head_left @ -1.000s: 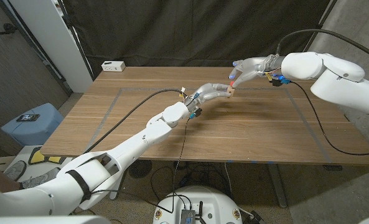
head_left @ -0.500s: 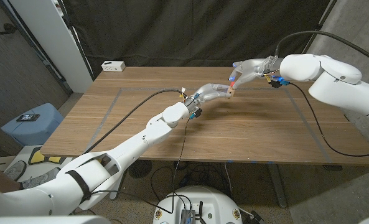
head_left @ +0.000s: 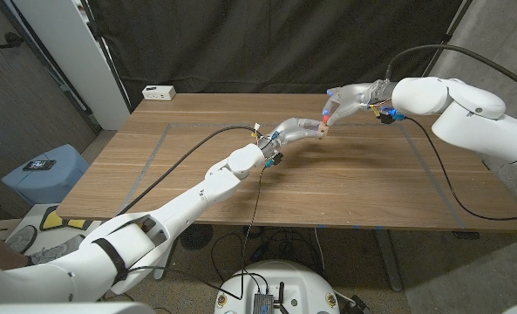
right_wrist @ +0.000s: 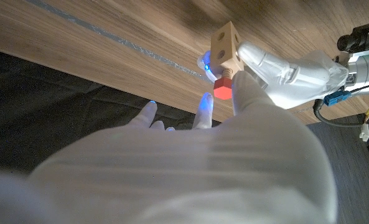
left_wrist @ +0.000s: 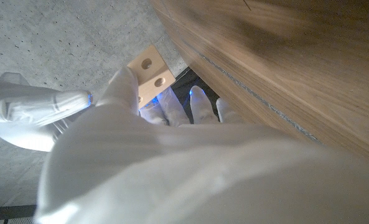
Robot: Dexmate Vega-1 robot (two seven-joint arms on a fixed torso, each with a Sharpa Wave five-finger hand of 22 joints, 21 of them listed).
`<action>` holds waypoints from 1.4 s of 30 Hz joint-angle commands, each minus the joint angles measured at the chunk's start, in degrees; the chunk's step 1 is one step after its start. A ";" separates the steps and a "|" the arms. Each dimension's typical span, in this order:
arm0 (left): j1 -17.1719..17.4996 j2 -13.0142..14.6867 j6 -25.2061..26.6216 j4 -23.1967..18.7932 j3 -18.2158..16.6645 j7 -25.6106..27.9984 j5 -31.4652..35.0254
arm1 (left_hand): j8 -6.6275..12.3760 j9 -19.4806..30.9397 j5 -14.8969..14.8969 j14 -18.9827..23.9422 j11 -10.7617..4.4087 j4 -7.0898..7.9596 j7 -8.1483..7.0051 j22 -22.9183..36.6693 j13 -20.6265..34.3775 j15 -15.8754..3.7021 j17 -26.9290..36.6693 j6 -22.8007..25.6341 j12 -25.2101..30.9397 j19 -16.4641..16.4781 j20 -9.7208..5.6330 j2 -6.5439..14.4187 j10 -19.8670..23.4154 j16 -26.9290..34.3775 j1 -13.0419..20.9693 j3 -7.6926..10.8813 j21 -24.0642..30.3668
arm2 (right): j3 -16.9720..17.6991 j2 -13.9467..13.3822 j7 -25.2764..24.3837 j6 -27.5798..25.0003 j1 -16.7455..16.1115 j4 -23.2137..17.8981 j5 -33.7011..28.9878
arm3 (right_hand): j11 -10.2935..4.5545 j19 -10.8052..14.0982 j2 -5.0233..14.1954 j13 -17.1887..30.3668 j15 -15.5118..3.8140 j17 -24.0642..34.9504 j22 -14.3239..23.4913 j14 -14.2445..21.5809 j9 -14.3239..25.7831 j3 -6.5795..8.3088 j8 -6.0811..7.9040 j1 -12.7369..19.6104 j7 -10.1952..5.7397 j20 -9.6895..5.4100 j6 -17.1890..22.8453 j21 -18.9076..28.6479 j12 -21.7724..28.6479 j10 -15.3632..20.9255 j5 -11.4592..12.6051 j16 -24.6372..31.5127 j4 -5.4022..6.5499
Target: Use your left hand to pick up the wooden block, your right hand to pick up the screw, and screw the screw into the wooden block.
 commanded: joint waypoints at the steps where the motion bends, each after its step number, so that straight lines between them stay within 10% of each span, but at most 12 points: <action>1: -0.22 -0.13 -0.07 0.23 0.09 -0.21 0.03 | 0.40 0.12 0.27 0.26 -0.32 0.18 -0.17 0.05 0.16 -3.61 0.05 0.48 0.18 0.35 -0.07 0.71 0.29 0.38 0.18 0.18 0.09 | -0.02 -0.06 0.16 -0.26 -0.24 0.22 -0.46 | 0.05 0.74 -0.10 0.33 -0.39 0.19 0.15 0.28 0.57 0.57 0.82 0.81 -0.03 -0.16 0.98 0.17 0.45 0.44 -0.18 0.34 0.12; 42: -0.90 -1.02 0.25 1.11 0.69 -0.41 0.29 | 0.41 0.12 0.27 0.27 -0.30 0.25 -0.11 0.05 0.14 -3.49 0.09 0.52 0.13 0.37 -0.03 0.73 0.26 0.41 0.24 0.05 0.08 | 1.24 -0.85 -0.56 1.21 -1.26 0.43 -0.03 | 0.08 1.59 -0.22 0.29 -0.71 0.64 0.16 1.08 4.14 1.31 5.40 1.13 0.45 -0.71 3.20 0.10 0.70 3.13 -1.57 0.62 0.46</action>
